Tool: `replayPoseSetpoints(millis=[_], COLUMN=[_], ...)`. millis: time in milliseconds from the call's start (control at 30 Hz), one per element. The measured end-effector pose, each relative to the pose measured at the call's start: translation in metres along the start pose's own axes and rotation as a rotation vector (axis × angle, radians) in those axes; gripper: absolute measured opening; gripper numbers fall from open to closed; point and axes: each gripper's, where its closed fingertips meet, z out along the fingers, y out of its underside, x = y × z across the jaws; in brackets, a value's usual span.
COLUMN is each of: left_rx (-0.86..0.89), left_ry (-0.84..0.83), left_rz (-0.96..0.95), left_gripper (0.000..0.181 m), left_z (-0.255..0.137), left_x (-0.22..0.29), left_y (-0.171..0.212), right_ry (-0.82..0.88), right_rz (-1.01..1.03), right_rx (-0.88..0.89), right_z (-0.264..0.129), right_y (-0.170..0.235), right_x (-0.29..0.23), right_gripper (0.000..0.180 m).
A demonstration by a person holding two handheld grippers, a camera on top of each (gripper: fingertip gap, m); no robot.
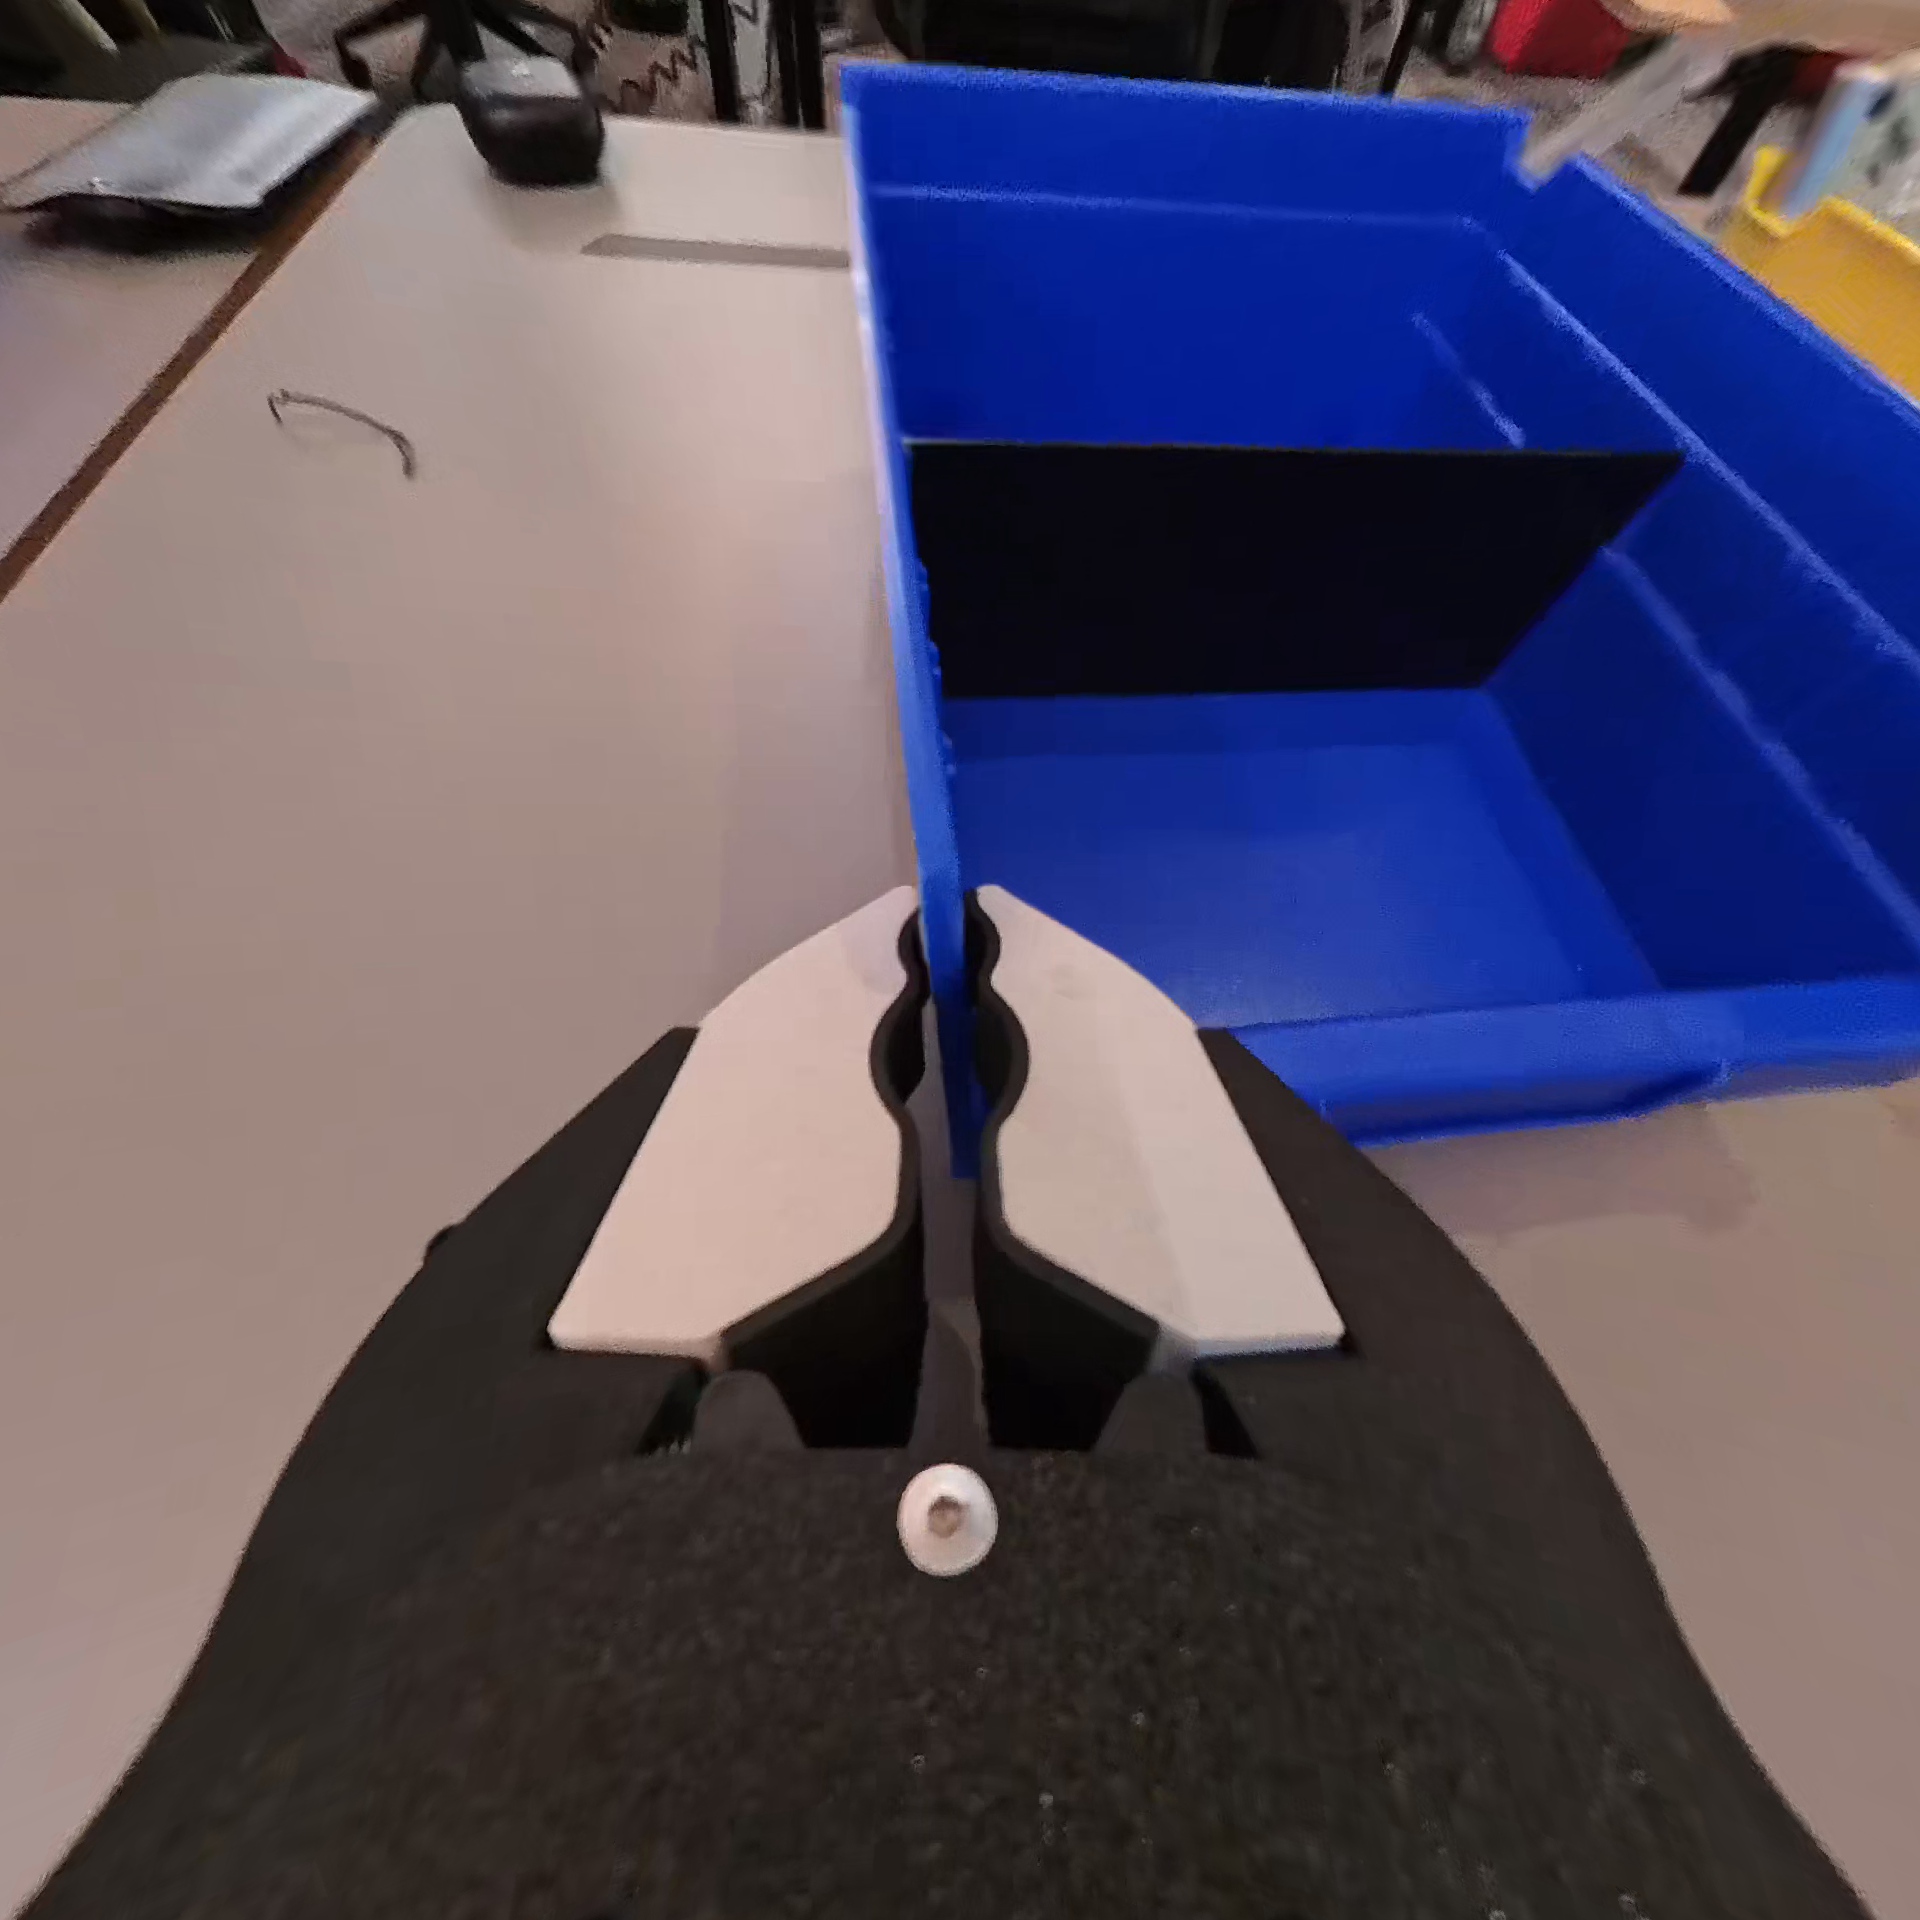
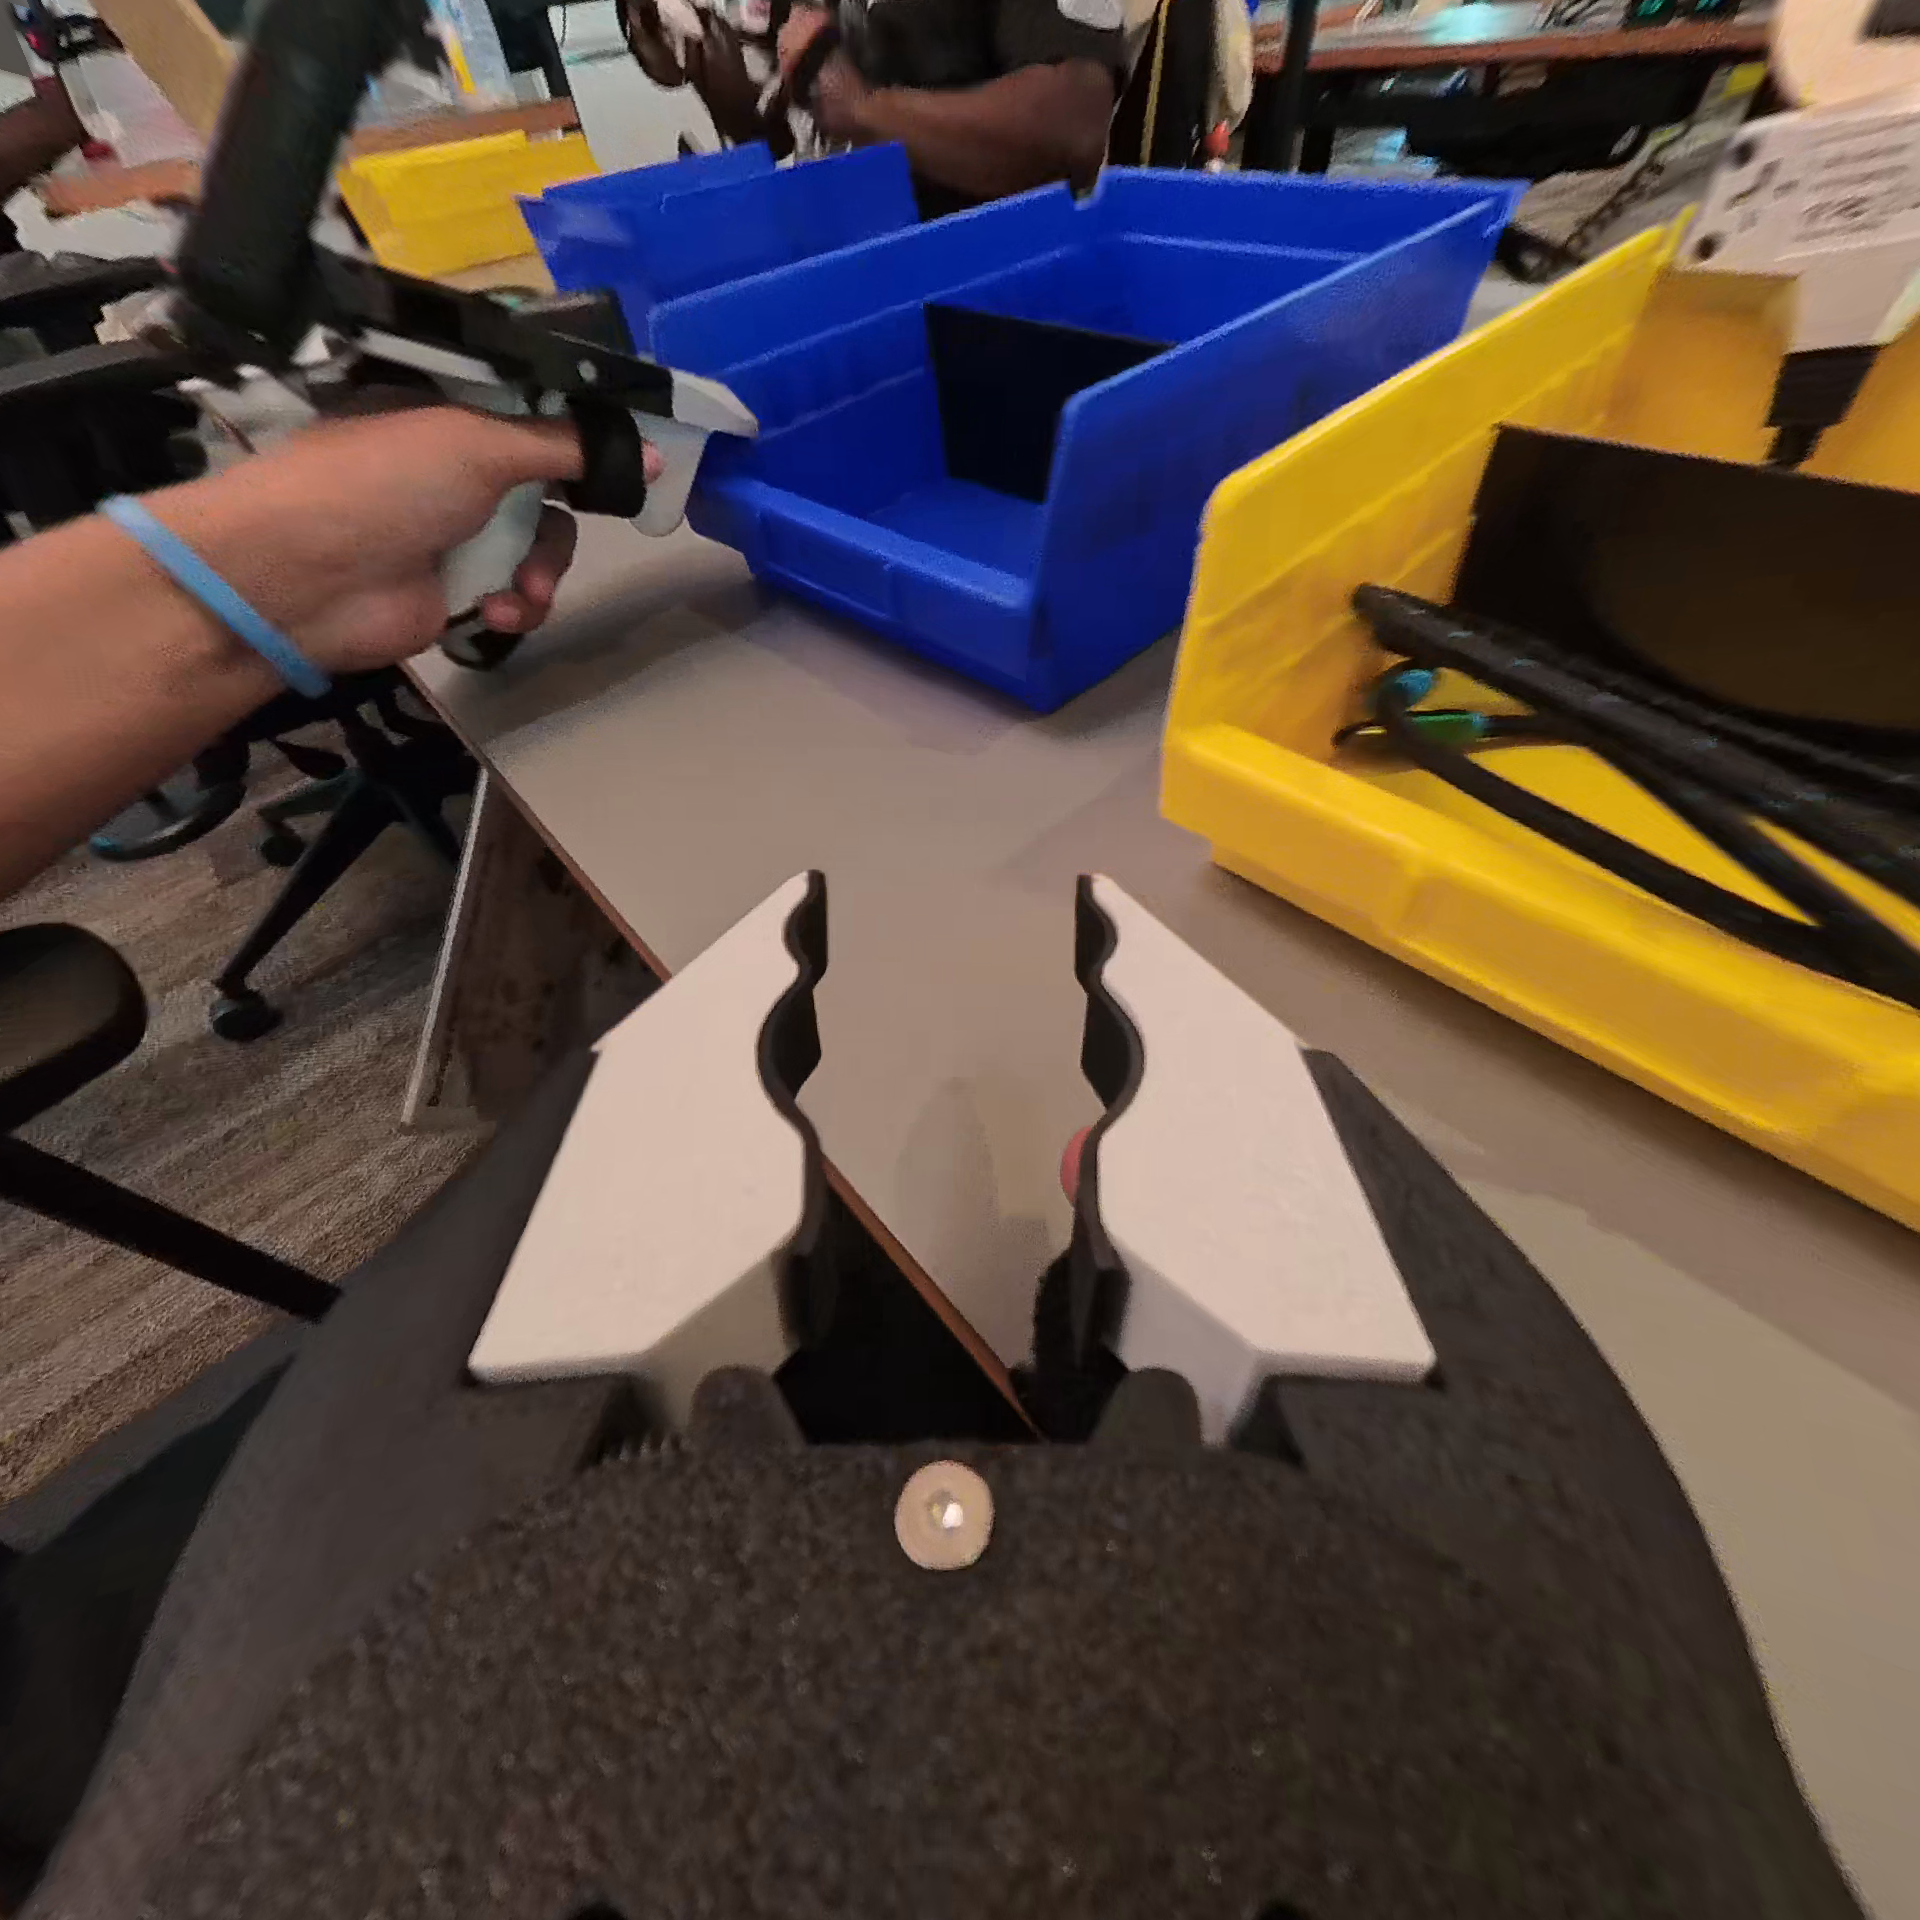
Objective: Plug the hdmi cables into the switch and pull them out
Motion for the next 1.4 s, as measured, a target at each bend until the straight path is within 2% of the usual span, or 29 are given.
replayPoseSetpoints(millis=[100,300,367,400,467,533,700,867,967,1067,1200,1300,1400], left_rx=[-0.096,-0.072,-0.054,-0.048,-0.036,0.019,0.224,0.487,0.541,0.497,0.401,0.299,0.192], left_ry=[-0.055,-0.124,-0.111,-0.113,-0.172,-0.228,-0.253,-0.224,-0.165,-0.036,0.064,0.144,0.19], left_rz=[0.048,-0.041,-0.063,-0.063,0.011,0.107,0.122,0.168,0.237,0.286,0.375,0.421,0.429], left_gripper=[0.005,0.004,0.005,0.006,0.005,0.004,0.005,0.004,0.004,0.005,0.005,0.005,0.005], left_z=[-0.037,-0.093,-0.103,-0.107,-0.115,-0.128,-0.157,-0.175,-0.162,-0.127,-0.063,-0.019,0.024], left_x=[0.018,0.036,0.043,0.047,0.054,0.061,0.093,0.161,0.224,0.3,0.416,0.499,0.553], left_y=[0.023,0.053,0.059,0.061,0.062,0.049,0.003,-0.074,-0.114,-0.136,-0.131,-0.106,-0.069], right_ry=[0.039,0.233,0.334,0.323,0.368,0.38,0.388,0.508,0.609,0.692,0.846,0.897,0.965], right_rz=[-0.051,-0.046,-0.073,-0.08,-0.072,-0.085,-0.062,-0.148,-0.141,-0.064,0.042,0.18,0.247], right_rx=[-0.022,-0.018,-0.043,-0.054,-0.05,-0.008,0.143,0.402,0.497,0.483,0.394,0.329,0.238], right_z=[0.024,0.065,0.071,0.075,0.073,0.064,0.029,-0.051,-0.109,-0.161,-0.221,-0.266,-0.295], right_y=[-0.005,-0.027,-0.024,-0.021,-0.021,-0.032,-0.079,-0.161,-0.19,-0.188,-0.138,-0.087,-0.035], right_x=[-0.01,0.0,0.013,0.01,0.012,0.013,0.023,0.055,0.1,0.164,0.271,0.344,0.395], right_gripper=[0.05,0.049,0.032,0.015,0.005,0.004,0.003,0.002,0.002,0.002,0.002,0.002,0.002])
